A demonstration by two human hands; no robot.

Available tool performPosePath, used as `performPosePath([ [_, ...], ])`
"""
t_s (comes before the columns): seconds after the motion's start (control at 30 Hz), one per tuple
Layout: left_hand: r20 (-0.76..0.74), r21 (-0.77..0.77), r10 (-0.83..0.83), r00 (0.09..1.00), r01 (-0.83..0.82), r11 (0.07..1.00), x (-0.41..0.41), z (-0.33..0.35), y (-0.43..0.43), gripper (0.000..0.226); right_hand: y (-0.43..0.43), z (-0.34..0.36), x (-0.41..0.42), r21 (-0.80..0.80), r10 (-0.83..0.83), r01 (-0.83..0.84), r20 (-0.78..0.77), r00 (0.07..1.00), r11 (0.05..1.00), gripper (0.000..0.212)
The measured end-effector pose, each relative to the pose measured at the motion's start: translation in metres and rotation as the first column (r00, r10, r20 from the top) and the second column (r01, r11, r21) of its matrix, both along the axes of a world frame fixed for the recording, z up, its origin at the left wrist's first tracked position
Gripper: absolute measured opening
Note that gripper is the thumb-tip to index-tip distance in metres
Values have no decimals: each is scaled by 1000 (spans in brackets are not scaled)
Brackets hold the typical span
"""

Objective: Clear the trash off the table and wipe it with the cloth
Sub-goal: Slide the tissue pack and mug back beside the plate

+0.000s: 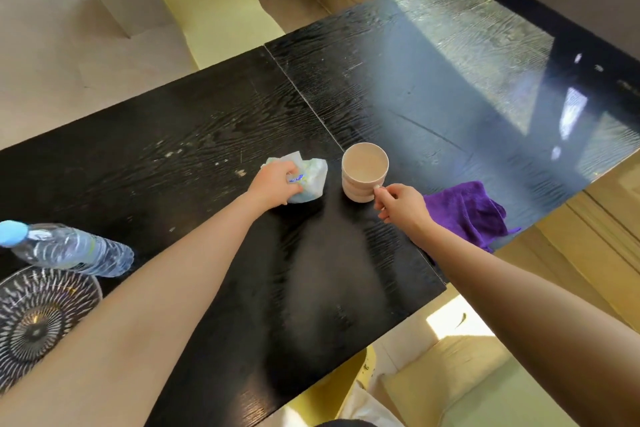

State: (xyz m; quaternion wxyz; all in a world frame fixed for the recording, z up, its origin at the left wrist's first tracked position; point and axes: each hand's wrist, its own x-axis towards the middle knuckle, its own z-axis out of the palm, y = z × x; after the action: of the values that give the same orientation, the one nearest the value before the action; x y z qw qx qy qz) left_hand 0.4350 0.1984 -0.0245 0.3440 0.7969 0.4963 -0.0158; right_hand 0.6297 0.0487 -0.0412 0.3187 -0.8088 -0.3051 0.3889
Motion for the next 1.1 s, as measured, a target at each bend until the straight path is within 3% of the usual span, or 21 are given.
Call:
performPosePath([
  [0.13,-19,-18,64,998,-65,998,-49,6,-6,21,14,6,-27,27,88,-88,3,996,996,32],
  [0.37,6,-27,242,970,-242,970,-137,18,-36,9,43,14,-95,57,305,-306,24,952,950,30],
  [0.47,31,-38,339,940,-338,940,-173,20,-66,22,53,13,-130,64,390,-390,7,921,919,32],
  [0.77,0,-20,562,827,-562,827,-292,16,-152,7,78,11,-227,2,694,-696,-71,716,718,25],
  [0.93,-28,33,566,824,-565,825,-328,22,-176,12,82,7,-282,-13,786,-794,-132,604,608,26],
  [1.1,6,42,584,811,-584,811,-346,26,-189,15,80,1,-325,-33,820,-833,-156,550,552,26],
])
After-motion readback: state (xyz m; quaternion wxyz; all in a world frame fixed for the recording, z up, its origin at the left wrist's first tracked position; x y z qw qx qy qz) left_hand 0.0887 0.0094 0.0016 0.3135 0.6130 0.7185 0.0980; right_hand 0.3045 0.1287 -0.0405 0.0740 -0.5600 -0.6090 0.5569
